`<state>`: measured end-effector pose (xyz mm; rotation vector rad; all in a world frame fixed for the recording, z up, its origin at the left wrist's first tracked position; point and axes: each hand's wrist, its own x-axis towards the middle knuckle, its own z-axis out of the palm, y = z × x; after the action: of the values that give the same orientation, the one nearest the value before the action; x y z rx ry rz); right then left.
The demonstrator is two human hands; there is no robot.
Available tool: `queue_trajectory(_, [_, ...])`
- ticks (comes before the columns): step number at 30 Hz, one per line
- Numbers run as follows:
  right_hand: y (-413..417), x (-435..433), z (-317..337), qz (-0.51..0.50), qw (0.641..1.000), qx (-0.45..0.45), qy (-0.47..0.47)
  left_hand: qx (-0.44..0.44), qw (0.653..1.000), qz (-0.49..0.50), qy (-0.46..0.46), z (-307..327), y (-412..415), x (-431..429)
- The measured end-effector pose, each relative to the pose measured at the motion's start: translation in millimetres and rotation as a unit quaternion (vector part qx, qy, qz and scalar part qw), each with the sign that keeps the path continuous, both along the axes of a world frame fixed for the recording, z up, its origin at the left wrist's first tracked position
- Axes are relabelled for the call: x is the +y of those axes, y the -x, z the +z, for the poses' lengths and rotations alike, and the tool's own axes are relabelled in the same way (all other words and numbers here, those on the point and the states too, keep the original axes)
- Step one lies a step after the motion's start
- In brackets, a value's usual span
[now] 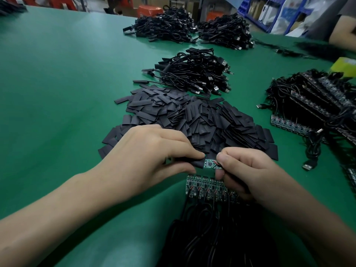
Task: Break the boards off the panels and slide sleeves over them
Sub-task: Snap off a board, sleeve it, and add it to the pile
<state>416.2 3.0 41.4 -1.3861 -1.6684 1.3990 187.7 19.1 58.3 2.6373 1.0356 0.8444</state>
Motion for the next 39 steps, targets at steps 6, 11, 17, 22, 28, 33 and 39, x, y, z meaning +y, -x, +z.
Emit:
queue_trajectory(6, [2,-3,-3,-0.003,0.994,-0.066,-0.083,-0.054,0.996,0.014,0.071,-14,-3,8])
queue_trajectory(11, [0,-2,-3,0.003,0.994,-0.066,-0.091,-0.078,0.993,0.040,0.084,-12,-4,9])
queue_trajectory(17, [2,-3,-5,0.016,0.994,-0.068,-0.087,-0.061,0.996,0.008,0.065,-12,-7,4])
queue_trajectory(22, [6,-6,-5,0.010,0.992,-0.058,-0.115,-0.087,0.996,0.004,0.036,-15,-10,1])
queue_trajectory(28, [8,-12,1,-0.040,0.966,-0.043,-0.251,-0.165,0.982,0.049,0.076,-17,-7,4])
queue_trajectory(33, [11,-14,1,-0.066,0.948,-0.052,-0.308,-0.188,0.979,0.041,0.066,-17,-8,2])
queue_trajectory(39, [11,-15,0,-0.060,0.960,-0.022,-0.273,-0.168,0.985,0.009,0.028,-19,-9,1])
